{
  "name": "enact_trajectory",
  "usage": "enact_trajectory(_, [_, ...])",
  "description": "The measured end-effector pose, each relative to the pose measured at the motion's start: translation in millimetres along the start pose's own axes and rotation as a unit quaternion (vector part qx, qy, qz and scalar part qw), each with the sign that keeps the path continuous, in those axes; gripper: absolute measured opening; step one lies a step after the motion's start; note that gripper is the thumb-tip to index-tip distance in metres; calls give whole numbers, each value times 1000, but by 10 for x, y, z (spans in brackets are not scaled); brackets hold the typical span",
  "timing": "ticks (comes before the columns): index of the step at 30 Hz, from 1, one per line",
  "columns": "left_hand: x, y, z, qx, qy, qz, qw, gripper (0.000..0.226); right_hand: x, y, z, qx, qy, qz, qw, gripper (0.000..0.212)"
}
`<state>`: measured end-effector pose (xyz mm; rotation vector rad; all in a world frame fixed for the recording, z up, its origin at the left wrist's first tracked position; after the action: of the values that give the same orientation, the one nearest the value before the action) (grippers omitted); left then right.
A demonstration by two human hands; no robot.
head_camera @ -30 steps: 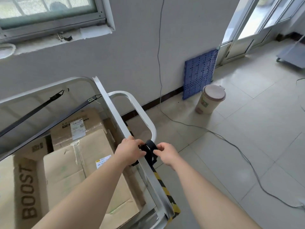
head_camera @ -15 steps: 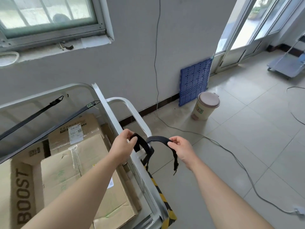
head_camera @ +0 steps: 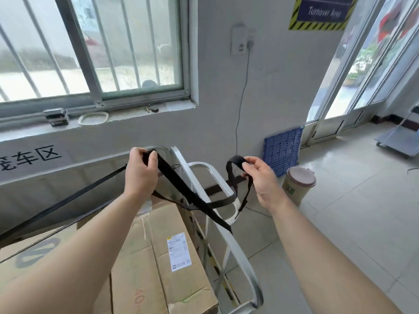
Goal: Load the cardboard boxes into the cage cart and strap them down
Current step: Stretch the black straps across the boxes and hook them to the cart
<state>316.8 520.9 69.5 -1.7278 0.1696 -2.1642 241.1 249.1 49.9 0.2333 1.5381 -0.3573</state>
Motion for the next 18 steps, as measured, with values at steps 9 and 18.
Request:
enact_trajectory(9, [148, -1796, 250, 155, 70, -39, 985, 18, -834, 1036, -468, -16, -47, 62, 997, 14])
enact_trajectory(18, [-414, -2413, -91, 13, -18, 23, 999, 21, -514, 1543, -953, -19, -4, -36, 999, 10])
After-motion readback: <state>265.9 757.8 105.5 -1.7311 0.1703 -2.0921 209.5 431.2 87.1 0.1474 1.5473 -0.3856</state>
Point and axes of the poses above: each hand's wrist, its own z-axis towards the middle knuckle, its own y-axis out of the palm, x = y × z, the point moved 1 cm from there along z, towards the middle knuckle, and after that the axes turned 4 degrees about -z, right-handed, at the moved point
